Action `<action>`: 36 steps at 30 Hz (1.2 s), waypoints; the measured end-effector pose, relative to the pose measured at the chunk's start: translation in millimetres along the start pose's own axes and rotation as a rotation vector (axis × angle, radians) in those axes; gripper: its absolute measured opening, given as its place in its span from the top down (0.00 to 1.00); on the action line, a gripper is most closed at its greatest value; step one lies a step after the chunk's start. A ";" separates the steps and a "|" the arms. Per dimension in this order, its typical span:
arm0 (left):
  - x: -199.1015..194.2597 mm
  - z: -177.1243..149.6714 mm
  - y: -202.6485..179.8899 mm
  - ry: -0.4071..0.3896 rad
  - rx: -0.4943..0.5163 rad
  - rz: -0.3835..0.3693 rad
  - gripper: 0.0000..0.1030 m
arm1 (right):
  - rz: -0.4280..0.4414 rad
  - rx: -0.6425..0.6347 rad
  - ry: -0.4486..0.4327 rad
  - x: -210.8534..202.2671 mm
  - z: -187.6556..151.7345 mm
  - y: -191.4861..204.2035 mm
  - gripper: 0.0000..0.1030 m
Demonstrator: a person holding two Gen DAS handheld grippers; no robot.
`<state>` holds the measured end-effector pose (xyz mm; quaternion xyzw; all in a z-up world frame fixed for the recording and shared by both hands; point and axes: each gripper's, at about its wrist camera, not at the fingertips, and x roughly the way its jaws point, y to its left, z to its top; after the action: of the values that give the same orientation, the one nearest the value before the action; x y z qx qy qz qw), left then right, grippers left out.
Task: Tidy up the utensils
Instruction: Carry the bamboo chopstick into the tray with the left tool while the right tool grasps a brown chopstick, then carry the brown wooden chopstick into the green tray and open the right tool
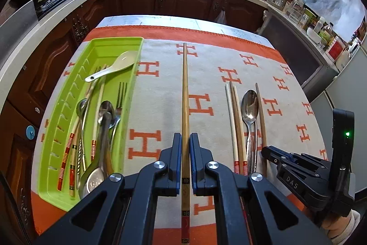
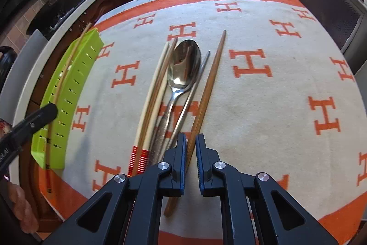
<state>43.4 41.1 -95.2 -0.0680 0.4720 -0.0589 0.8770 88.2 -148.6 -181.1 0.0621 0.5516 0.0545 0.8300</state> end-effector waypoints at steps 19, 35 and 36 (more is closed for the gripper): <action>-32.2 9.4 100.1 -0.037 -0.105 0.154 0.96 | -0.110 0.084 0.013 3.6 10.8 -10.3 0.95; 13.7 16.2 142.4 0.055 -0.145 0.152 0.70 | 0.148 0.172 -0.053 -68.2 13.2 3.3 0.95; 10.1 15.8 142.7 0.042 -0.145 0.152 0.68 | 0.162 0.155 -0.052 -70.4 14.7 11.9 0.95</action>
<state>67.8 180.8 -119.8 -0.0937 0.4973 0.0408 0.8615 74.4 -148.7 -109.5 0.1719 0.5255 0.0767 0.8297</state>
